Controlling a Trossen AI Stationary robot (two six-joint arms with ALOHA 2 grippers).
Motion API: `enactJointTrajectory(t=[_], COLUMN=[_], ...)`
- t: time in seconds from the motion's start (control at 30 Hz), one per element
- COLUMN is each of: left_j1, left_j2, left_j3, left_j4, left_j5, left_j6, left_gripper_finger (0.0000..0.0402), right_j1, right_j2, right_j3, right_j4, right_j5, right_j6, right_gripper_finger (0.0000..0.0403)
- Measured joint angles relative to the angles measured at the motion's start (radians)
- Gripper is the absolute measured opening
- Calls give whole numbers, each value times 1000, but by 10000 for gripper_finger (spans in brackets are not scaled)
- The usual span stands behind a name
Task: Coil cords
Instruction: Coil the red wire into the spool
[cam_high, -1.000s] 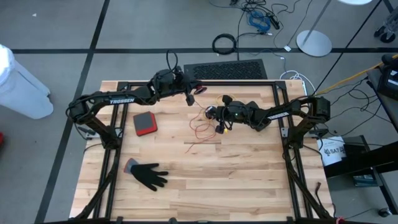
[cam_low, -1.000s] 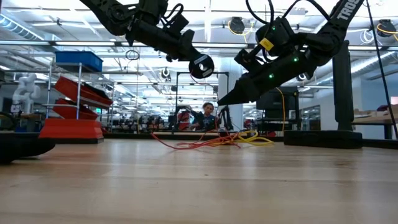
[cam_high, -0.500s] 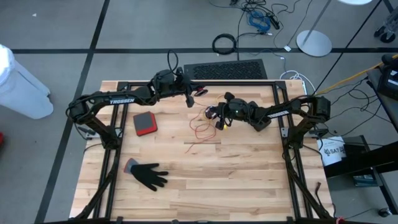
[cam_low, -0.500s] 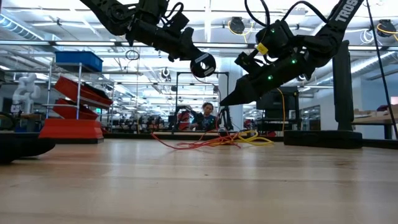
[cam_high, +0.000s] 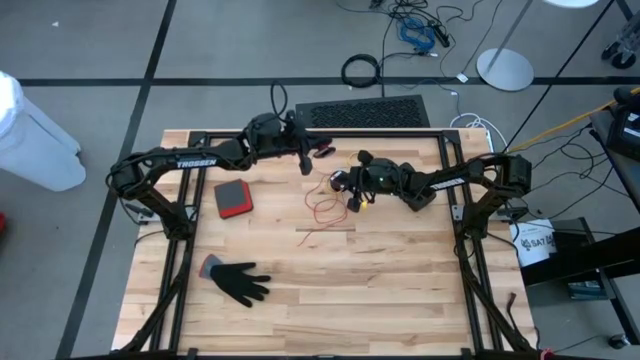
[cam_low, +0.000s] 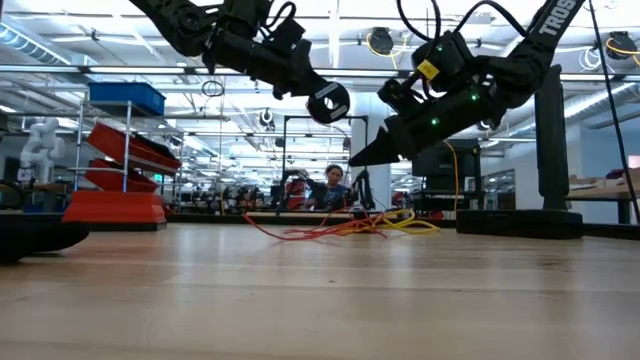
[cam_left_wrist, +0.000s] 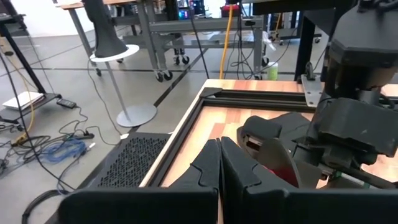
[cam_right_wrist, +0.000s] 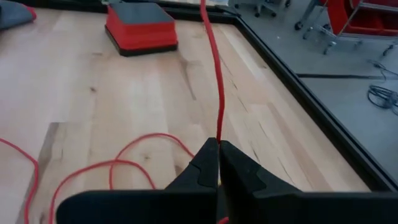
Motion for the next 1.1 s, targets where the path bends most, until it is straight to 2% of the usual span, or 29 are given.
enactJointTrajectory(t=[0.13,0.47,0.7,1.1], left_j1=[-8,-17,-18,-17], left_j2=[0,0,0,0], left_j3=[0,0,0,0], left_j4=[0,1,1,1], left_j5=[0,0,0,0], left_j6=[0,0,0,0], left_gripper_finger=[0,0,0,0], right_j1=[9,19,19,10], right_j2=[0,6,65,65], right_j3=[0,0,0,0], right_j4=[17,35,31,35], right_j5=[-1,4,4,5], right_j6=[2,24,25,13], right_gripper_finger=[5,50,52,41])
